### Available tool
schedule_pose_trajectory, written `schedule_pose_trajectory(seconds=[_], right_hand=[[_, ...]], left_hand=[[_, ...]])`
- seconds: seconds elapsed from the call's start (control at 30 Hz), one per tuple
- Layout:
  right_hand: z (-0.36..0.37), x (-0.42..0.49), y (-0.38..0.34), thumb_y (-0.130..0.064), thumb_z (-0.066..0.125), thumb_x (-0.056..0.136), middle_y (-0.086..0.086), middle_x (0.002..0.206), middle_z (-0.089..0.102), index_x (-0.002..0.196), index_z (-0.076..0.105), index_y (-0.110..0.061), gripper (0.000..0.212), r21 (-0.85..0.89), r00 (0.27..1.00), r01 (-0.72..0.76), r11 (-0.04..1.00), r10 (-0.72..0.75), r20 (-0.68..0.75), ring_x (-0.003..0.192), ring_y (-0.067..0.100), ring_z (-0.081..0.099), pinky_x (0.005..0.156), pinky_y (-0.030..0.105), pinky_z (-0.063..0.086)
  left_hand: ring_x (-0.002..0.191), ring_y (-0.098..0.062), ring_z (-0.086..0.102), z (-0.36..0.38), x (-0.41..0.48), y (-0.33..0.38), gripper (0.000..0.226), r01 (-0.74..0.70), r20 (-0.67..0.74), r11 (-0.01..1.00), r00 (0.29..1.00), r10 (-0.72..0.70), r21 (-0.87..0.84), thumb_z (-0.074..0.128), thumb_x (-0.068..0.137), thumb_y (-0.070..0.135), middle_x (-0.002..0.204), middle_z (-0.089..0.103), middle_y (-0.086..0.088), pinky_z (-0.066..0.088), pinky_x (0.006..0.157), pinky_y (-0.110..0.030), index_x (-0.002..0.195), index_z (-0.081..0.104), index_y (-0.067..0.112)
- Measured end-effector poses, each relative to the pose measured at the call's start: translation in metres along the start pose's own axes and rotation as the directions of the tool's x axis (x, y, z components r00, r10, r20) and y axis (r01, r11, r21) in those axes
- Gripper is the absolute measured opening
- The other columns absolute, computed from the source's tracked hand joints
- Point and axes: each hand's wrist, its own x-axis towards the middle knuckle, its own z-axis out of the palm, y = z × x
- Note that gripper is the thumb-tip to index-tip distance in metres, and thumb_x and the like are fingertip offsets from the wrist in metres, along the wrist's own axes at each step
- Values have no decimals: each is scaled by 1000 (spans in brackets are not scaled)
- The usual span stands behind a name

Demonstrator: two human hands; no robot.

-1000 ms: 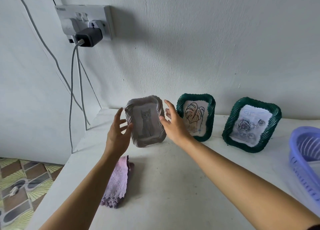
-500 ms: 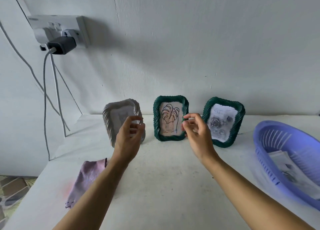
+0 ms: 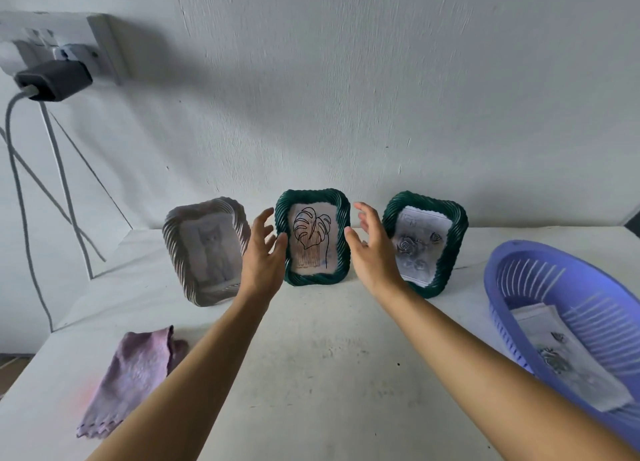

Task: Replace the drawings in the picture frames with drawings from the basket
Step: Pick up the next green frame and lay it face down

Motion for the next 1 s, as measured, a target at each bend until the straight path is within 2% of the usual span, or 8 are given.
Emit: schedule_pose_trajectory(seconds=[0.13,0.2,0.3,0.4,0.47,0.57,0.8,1.0], right_hand=[[5,10,6,-17,51,101,6,139,52,146,38,-24,47,11,999,-27,1000,26,37,130,17,49,107,33,40],[8,14,10,-16,49,103,-3,121,57,148,37,-23,47,21,997,-37,999,36,70,117,15,55,94,21,38],[13,17,18,-15,48,103,-13,102,56,148,34,-23,48,11,996,-13,1000,12,85,95,12,58,85,21,39],[17,17,26,-12,49,102,-15,88,53,148,33,-22,49,3,998,13,1000,-13,63,76,12,55,73,20,42],[15,16,30,-11,51,101,-5,89,57,147,34,-23,51,-5,999,19,1000,-19,47,78,16,59,72,24,47],[11,13,36,-9,56,99,-4,96,61,144,38,-24,51,0,999,-17,1000,17,32,86,12,61,80,28,52],[-13,-12,26,-9,60,97,-8,98,61,133,52,-16,38,99,992,-73,992,61,113,90,10,61,72,10,47],[-36,-59,4,-13,62,97,-9,101,66,127,53,-27,35,169,982,-80,982,48,182,91,-8,60,77,9,48]], left_hand=[[128,-22,55,6,7,-5,48,17,5,1000,1000,-17,-3,48,104,16,137,55,-7,51,103,-51,147,37,33],[125,-22,57,8,8,-7,49,8,-2,1000,1000,-8,26,47,104,13,133,56,-5,53,100,-49,147,37,33],[114,-20,61,8,9,-12,49,-36,10,995,999,36,96,47,103,11,127,57,-2,58,89,-46,145,39,35],[103,-11,63,7,9,-17,53,-58,17,988,998,56,140,47,101,6,122,59,0,60,75,-28,145,40,35],[100,-7,64,5,6,-18,57,-61,29,986,998,57,157,50,99,1,115,62,4,57,67,-19,144,40,35],[97,-10,67,-1,0,-19,61,-65,52,983,997,57,174,55,97,-1,108,64,8,61,69,-25,142,41,37],[93,-16,71,-20,-21,-10,65,-70,128,988,990,52,139,60,96,3,112,68,6,63,73,-37,144,44,44],[84,-14,70,-34,-66,6,63,25,152,1000,988,-26,4,61,95,-1,102,68,2,61,75,-30,141,49,40]])
